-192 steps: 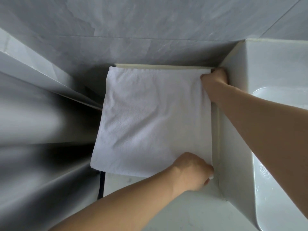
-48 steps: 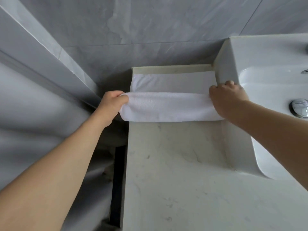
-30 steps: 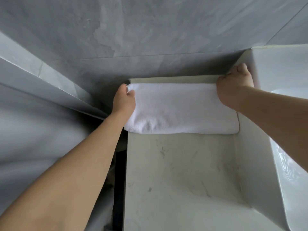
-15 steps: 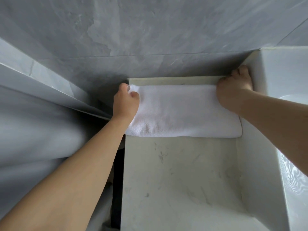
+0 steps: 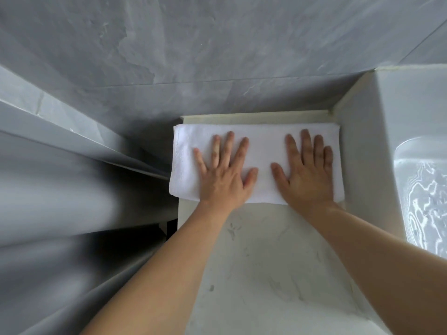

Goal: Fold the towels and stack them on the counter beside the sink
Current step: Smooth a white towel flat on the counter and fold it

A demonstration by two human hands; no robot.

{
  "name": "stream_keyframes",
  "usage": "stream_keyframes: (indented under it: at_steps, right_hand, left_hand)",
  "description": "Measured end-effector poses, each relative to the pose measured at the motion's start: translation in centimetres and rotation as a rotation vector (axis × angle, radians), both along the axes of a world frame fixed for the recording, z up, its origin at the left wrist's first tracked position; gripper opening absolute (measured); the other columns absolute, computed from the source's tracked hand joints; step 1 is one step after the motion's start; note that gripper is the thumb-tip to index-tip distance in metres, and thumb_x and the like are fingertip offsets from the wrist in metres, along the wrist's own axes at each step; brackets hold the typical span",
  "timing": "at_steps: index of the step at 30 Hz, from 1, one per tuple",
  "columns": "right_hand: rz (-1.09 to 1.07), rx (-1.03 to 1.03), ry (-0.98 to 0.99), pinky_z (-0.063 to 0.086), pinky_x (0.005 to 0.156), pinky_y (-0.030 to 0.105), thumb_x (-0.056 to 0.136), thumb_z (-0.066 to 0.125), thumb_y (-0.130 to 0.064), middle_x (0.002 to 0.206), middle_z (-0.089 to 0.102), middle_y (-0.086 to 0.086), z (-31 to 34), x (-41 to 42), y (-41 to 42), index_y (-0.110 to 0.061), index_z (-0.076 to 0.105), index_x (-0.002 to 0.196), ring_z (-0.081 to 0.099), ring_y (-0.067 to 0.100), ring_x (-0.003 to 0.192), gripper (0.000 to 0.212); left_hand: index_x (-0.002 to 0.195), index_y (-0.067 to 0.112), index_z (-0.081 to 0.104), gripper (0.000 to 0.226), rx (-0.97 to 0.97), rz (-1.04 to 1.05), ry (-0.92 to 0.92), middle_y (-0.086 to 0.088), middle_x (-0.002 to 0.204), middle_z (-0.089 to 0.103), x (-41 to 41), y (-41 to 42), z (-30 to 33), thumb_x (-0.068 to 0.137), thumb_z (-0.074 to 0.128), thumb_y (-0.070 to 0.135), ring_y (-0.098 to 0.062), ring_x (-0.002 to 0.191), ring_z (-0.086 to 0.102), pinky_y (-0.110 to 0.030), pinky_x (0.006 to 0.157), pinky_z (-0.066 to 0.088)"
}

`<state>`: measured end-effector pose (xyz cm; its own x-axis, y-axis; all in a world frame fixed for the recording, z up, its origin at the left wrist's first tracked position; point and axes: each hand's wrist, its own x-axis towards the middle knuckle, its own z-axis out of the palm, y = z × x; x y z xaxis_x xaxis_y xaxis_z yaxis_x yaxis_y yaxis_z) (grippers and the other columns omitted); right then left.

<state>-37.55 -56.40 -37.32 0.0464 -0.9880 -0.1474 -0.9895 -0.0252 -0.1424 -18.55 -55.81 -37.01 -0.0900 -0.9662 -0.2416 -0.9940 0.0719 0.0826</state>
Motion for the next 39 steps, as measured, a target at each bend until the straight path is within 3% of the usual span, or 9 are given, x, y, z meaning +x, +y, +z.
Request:
stream_keyframes:
  at_steps: [4, 11, 14, 18, 23, 25, 28, 31, 39]
  right_hand:
    - [0.017, 0.017, 0.026, -0.003, 0.12, 0.052, 0.092, 0.018, -0.066, 0.165, -0.002, 0.008, 0.1, -0.6, -1.3, -0.029, 0.007, 0.157, -0.004, 0.034, 0.15, 0.076]
    - [-0.005, 0.022, 0.03, -0.004, 0.12, 0.052, 0.087, 0.019, -0.071, 0.164, -0.003, 0.009, -0.3, -1.5, -3.6, -0.033, 0.007, 0.156, -0.006, 0.036, 0.15, 0.079]
    - [-0.027, 0.013, 0.019, -0.003, 0.12, 0.051, 0.084, 0.023, -0.073, 0.164, 0.001, 0.01, -0.3, -1.6, -3.8, -0.029, 0.01, 0.156, -0.003, 0.034, 0.15, 0.086]
    - [-0.054, 0.002, 0.027, -0.002, 0.121, 0.048, 0.081, 0.025, -0.073, 0.164, 0.005, 0.011, -0.2, -1.5, -3.9, -0.02, 0.013, 0.156, 0.0, 0.034, 0.15, 0.093]
    - [-0.055, 0.023, 0.029, -0.004, 0.121, 0.047, 0.088, 0.011, -0.061, 0.164, 0.002, 0.013, 0.5, -1.3, -3.3, -0.015, 0.009, 0.157, 0.0, 0.034, 0.15, 0.083]
    - [-0.066, 0.004, -0.019, 0.002, 0.122, 0.047, 0.089, 0.008, -0.054, 0.163, 0.01, 0.014, 1.6, -1.2, -2.1, -0.008, 0.015, 0.156, 0.007, 0.034, 0.15, 0.081]
    - [0.025, -0.053, -0.1, 0.01, 0.121, 0.046, 0.092, 0.019, -0.044, 0.159, 0.024, 0.016, 3.9, -1.2, 1.6, -0.003, 0.03, 0.151, 0.02, 0.035, 0.147, 0.072]
    - [0.113, -0.1, -0.125, 0.015, 0.12, 0.046, 0.092, 0.028, -0.034, 0.156, 0.031, 0.018, 6.0, -0.7, 6.3, 0.0, 0.037, 0.146, 0.026, 0.036, 0.145, 0.064]
    - [0.149, -0.234, -0.161, 0.02, 0.121, 0.044, 0.092, 0.038, -0.025, 0.154, 0.036, 0.018, 10.7, -1.2, 15.0, 0.0, 0.04, 0.144, 0.031, 0.034, 0.143, 0.058]
  left_hand:
    - [0.159, 0.033, -0.008, 0.075, -0.022, 0.094, -0.058, 0.001, 0.168, -0.014, 2.6, -0.9, -0.1, 0.092, 0.004, 0.064, -0.023, 0.154, -0.014, -0.063, 0.118, -0.008]
    - [0.157, 0.037, -0.012, 0.074, -0.001, 0.093, -0.036, 0.003, 0.166, -0.02, 2.4, -3.3, 0.0, 0.092, 0.005, 0.068, -0.024, 0.153, -0.02, -0.067, 0.116, -0.01]
    - [0.156, 0.045, -0.009, 0.072, 0.001, 0.091, -0.014, 0.003, 0.166, -0.02, 3.9, -3.9, 0.1, 0.093, 0.015, 0.072, -0.025, 0.152, -0.022, -0.066, 0.117, -0.011]
    - [0.158, 0.036, -0.008, 0.077, -0.015, 0.098, -0.013, -0.002, 0.166, -0.021, 5.6, -4.0, 0.2, 0.094, 0.016, 0.071, -0.023, 0.151, -0.024, -0.057, 0.122, -0.008]
    - [0.157, 0.031, -0.017, 0.078, 0.069, 0.081, -0.071, -0.005, 0.164, -0.027, 5.4, -4.6, 0.9, 0.096, 0.012, 0.069, -0.024, 0.149, -0.029, -0.054, 0.121, -0.015]
    - [0.159, 0.026, -0.012, 0.075, 0.043, 0.081, -0.078, -0.005, 0.166, -0.022, 5.3, -3.9, 1.7, 0.099, 0.015, 0.063, -0.025, 0.151, -0.023, -0.051, 0.121, -0.015]
    - [0.16, 0.015, 0.01, 0.071, -0.13, 0.053, 0.026, -0.007, 0.169, 0.003, 4.4, -0.5, 3.2, 0.1, 0.024, 0.049, -0.026, 0.155, -0.003, -0.047, 0.124, -0.008]
    - [0.157, 0.009, 0.022, 0.071, -0.166, -0.04, 0.106, -0.009, 0.167, 0.016, 3.3, 4.5, 4.4, 0.095, 0.021, 0.044, -0.028, 0.155, 0.009, -0.047, 0.125, 0.001]
    - [0.154, 0.0, 0.027, 0.069, -0.224, 0.016, 0.447, -0.018, 0.162, 0.025, -0.4, 12.3, 8.4, 0.098, 0.024, 0.041, -0.035, 0.152, 0.019, -0.046, 0.122, 0.024]
